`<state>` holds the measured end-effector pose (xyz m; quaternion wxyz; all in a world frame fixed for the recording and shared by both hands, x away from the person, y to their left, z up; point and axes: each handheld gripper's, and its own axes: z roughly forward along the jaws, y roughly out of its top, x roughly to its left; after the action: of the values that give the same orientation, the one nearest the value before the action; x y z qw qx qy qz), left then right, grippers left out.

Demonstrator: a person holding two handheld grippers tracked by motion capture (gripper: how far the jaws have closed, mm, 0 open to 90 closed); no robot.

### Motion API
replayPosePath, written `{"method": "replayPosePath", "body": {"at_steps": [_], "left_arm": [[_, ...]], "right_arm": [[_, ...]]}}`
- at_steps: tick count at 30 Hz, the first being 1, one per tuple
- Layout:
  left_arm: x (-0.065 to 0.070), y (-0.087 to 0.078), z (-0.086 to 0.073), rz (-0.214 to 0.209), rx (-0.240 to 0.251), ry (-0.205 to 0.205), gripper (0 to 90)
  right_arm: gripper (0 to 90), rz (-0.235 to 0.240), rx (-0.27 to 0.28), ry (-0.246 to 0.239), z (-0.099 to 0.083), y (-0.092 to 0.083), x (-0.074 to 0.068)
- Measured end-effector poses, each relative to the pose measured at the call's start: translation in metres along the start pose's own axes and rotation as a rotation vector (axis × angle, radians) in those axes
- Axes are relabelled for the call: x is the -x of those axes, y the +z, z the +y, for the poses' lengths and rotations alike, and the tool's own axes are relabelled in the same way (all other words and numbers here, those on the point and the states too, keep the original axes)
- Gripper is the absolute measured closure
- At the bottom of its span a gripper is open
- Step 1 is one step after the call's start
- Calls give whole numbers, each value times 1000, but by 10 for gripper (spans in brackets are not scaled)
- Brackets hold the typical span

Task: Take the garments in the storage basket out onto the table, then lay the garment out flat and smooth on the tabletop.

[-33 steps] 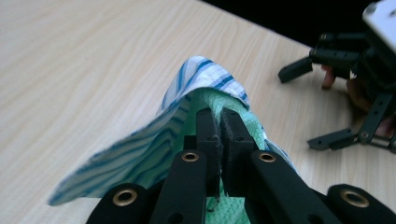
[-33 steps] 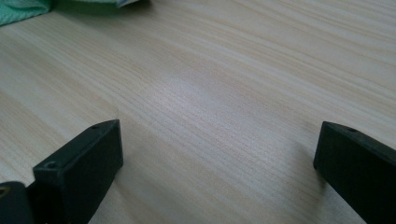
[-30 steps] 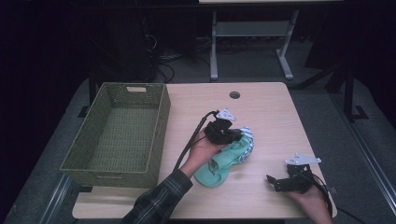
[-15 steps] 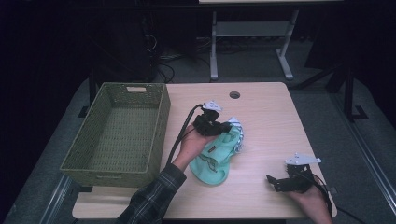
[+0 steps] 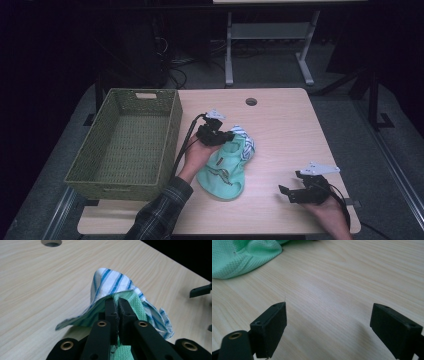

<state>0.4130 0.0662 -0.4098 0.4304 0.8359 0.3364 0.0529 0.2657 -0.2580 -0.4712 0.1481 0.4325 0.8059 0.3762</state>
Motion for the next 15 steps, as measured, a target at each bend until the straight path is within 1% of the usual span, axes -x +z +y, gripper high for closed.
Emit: {"method": "replayPosePath", "body": {"at_steps": [2, 3, 4, 5, 7, 8, 9, 10, 11, 15], "left_arm": [[-3, 0, -3, 12, -10, 2, 870], [-4, 1, -5, 21, -8, -4, 870], [-5, 1, -6, 26, -19, 1, 870], [-6, 2, -7, 31, -21, -4, 870], [-9, 3, -10, 42, -32, -9, 870], [-10, 4, -11, 44, -33, -11, 870], [-11, 4, -12, 44, -38, -10, 870], [-12, 5, -13, 49, -42, -15, 870], [-12, 5, -14, 49, -46, -15, 870], [-13, 5, -17, 52, -46, -18, 869]], "right_arm": [[138, 12, 3, -3, 3, 2, -2], [139, 18, 8, -5, 4, 3, -3], [143, 26, 6, -4, 5, 4, -5], [143, 32, 3, -19, 7, 6, -6], [153, 41, 5, -31, 10, 8, -10], [154, 49, 4, -30, 12, 10, -12], [157, 57, 8, -41, 14, 12, -13], [179, 65, 9, -39, 15, 13, -16], [199, 75, 11, -50, 17, 15, -17], [245, 113, 28, -62, 24, 20, -26]]}}
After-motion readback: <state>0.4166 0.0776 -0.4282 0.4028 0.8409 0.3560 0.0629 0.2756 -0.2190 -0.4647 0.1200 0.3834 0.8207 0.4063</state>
